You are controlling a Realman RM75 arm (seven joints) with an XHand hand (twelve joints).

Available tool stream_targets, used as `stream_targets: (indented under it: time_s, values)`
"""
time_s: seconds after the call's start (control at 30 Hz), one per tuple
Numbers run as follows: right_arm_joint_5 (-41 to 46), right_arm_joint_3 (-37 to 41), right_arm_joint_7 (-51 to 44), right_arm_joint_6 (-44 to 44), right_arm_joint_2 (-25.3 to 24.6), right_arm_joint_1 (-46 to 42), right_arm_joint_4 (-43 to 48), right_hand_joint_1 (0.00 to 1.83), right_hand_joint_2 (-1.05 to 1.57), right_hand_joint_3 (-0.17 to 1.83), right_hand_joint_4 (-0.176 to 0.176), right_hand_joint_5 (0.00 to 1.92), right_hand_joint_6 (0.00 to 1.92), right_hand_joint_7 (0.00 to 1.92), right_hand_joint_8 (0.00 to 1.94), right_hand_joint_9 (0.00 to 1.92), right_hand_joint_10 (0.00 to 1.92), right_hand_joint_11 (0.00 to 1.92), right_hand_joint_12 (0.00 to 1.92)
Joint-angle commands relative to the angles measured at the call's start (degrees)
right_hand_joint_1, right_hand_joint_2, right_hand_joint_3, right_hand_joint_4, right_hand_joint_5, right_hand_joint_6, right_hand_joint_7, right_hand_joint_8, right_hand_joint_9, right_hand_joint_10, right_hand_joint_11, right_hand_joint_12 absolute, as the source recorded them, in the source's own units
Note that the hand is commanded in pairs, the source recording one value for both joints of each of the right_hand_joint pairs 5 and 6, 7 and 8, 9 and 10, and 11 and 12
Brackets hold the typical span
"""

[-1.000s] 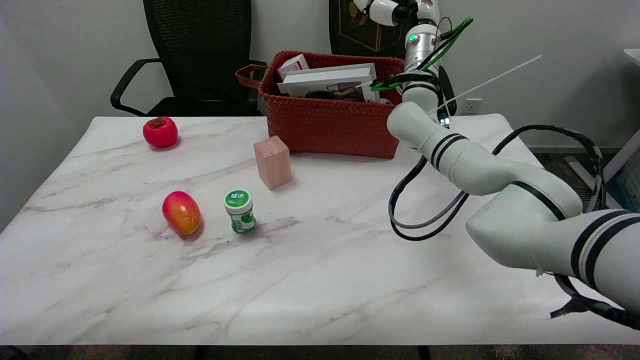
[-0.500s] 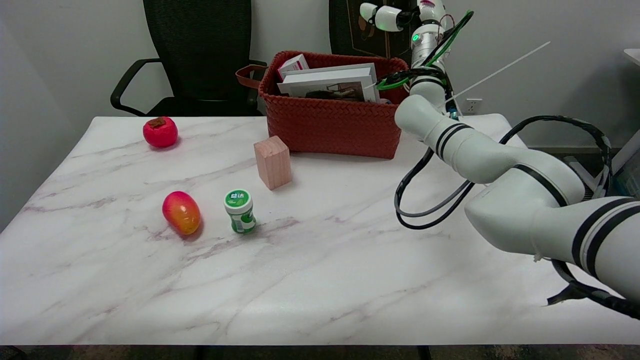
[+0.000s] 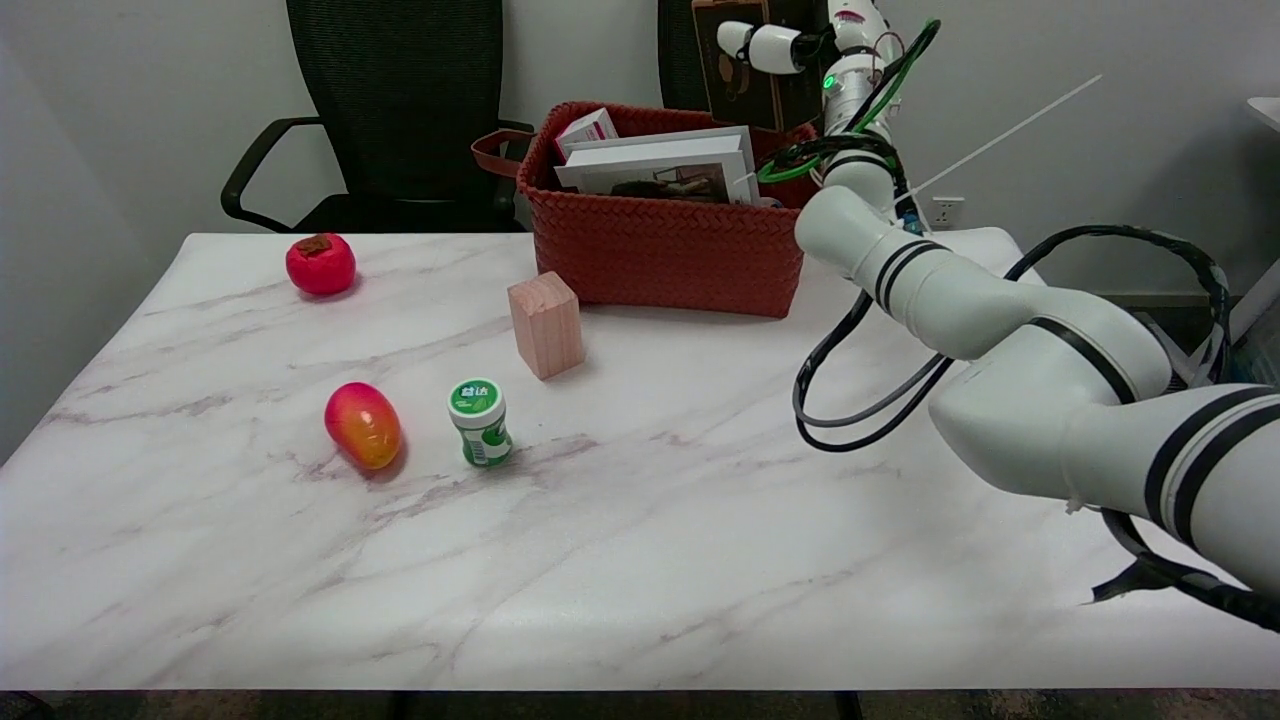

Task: Place the brown paper box into the brown storage basket.

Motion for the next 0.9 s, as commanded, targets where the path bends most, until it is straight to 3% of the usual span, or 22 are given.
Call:
stream_targets:
  time_s: [0.03,0.77,0.83,0.87,0.9]
  values:
    - [-0.6,-0.5,-4.9,-4.6,-0.5,0.6,-2.7,0.87,0.99,0.18,0.0,1.4,1.4,1.54,1.54,1.26,1.26,0.98,0.98]
    - [0.1,1.5,-6.4,-5.5,-0.2,-0.4,-3.6,0.84,1.02,0.15,0.0,1.36,1.36,1.52,1.52,1.22,1.22,0.88,0.88]
    - [1.6,1.6,-6.3,-6.5,-0.1,-0.6,-3.2,0.86,0.89,0.22,0.0,1.19,1.19,1.34,1.34,0.87,0.87,0.51,0.51]
    - [2.8,1.5,-6.3,-6.7,-0.1,-0.7,-3.1,0.87,0.79,0.23,0.0,0.86,0.86,1.1,1.1,0.64,0.64,0.37,0.37]
    - [3.9,1.4,-6.3,-6.7,-0.4,-0.7,-3.1,0.87,0.71,0.16,0.0,0.24,0.24,0.75,0.75,0.46,0.46,0.26,0.26]
